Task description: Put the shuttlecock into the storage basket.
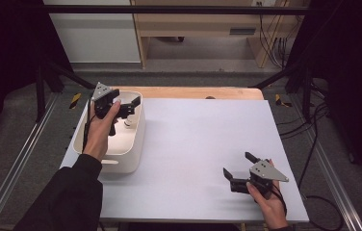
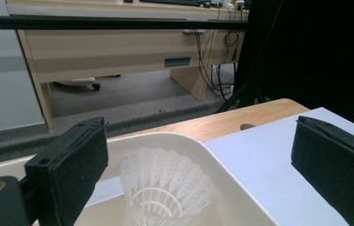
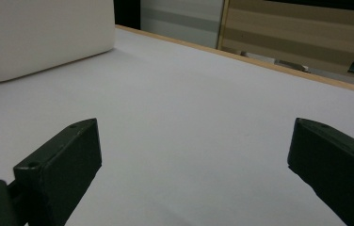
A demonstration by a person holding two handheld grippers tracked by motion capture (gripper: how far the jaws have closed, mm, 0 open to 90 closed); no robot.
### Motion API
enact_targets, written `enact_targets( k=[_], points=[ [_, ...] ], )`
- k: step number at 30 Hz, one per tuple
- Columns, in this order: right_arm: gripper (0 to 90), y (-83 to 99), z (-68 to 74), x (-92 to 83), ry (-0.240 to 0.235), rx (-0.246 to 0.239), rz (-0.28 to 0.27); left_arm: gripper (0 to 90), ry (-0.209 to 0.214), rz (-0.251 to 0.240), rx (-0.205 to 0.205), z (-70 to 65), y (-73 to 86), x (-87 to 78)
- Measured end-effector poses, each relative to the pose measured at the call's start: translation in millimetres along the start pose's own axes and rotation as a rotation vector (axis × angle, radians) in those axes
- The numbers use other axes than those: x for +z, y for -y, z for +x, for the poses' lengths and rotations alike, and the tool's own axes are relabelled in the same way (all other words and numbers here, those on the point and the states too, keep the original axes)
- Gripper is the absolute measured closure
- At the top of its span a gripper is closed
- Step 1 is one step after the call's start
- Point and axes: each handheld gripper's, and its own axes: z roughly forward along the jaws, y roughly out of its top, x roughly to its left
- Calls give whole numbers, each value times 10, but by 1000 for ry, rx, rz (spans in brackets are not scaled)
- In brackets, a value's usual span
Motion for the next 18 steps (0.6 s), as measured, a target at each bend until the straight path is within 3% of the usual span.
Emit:
enact_targets(
  k=[5,12,18],
  points=[
    [35,-7,13,5,-5,0,3,39,4,-25,-25,-33,-24,-13],
    [35,-8,-4,-8,0,4,2,36,46,-50,-42,-124,-73,-44],
    [35,-7,10,1,-6,7,13,33,50,-64,-40,-142,-103,-94]
  ],
)
